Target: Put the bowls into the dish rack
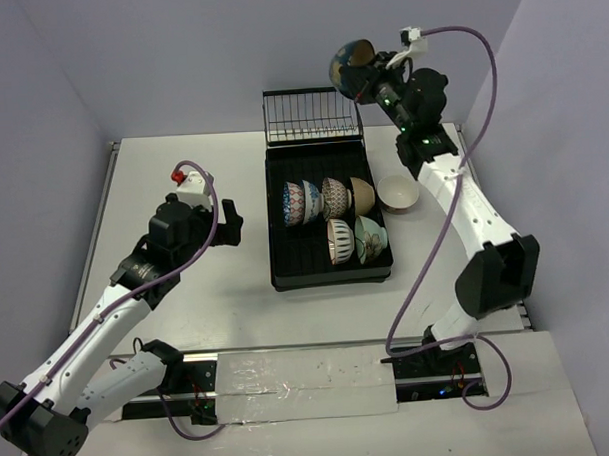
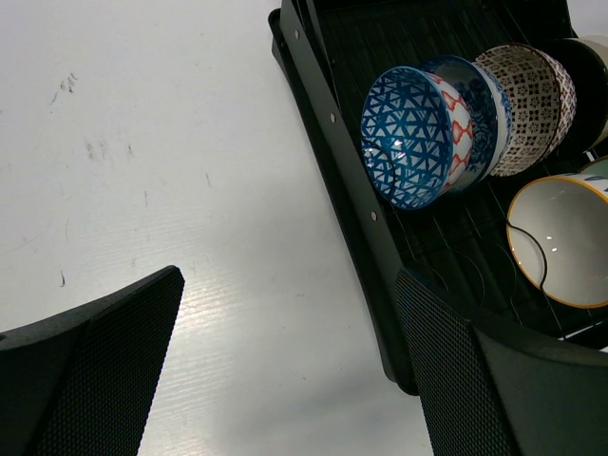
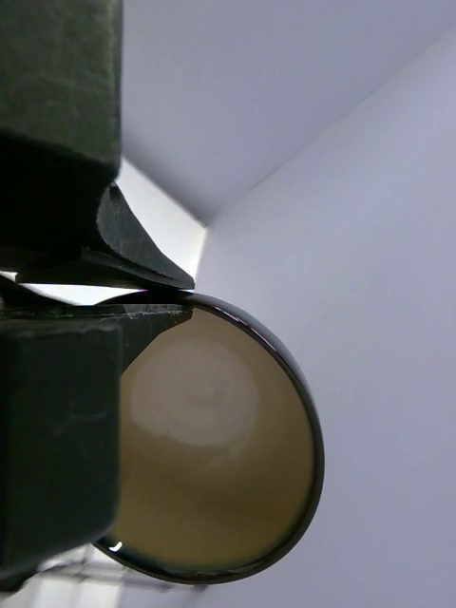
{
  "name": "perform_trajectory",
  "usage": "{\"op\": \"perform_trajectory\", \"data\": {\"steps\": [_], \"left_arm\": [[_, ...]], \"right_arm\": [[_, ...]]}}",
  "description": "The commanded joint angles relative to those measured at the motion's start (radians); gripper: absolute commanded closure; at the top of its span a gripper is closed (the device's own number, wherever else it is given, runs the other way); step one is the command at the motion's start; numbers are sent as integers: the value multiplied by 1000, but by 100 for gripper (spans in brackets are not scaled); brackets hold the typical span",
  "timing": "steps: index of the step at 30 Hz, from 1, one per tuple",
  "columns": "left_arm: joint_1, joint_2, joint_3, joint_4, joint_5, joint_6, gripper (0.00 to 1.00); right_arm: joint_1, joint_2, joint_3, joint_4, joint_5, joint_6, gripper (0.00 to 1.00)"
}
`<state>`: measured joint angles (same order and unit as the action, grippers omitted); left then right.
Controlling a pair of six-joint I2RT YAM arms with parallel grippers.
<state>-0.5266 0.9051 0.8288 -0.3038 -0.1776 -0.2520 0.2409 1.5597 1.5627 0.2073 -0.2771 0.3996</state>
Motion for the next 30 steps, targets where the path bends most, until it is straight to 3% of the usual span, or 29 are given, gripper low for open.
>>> {"op": "perform_trajectory", "data": {"steps": [1, 8, 16, 25, 30], "left_arm": [[8, -6, -10, 37, 9, 2, 1], [14, 3, -13, 37, 7, 5, 1], [17, 17, -11, 31, 7, 14, 1], [19, 31, -13, 29, 6, 19, 1], [19, 28, -13, 29, 9, 17, 1]], "right_arm": [[38, 80, 89, 338, 57, 45, 100], [60, 298, 142, 653, 150, 148, 100], [63, 473, 226, 757, 243, 228, 100], [77, 528, 90, 873, 404, 347, 100], [77, 569, 82, 899, 401, 395, 100]]}}
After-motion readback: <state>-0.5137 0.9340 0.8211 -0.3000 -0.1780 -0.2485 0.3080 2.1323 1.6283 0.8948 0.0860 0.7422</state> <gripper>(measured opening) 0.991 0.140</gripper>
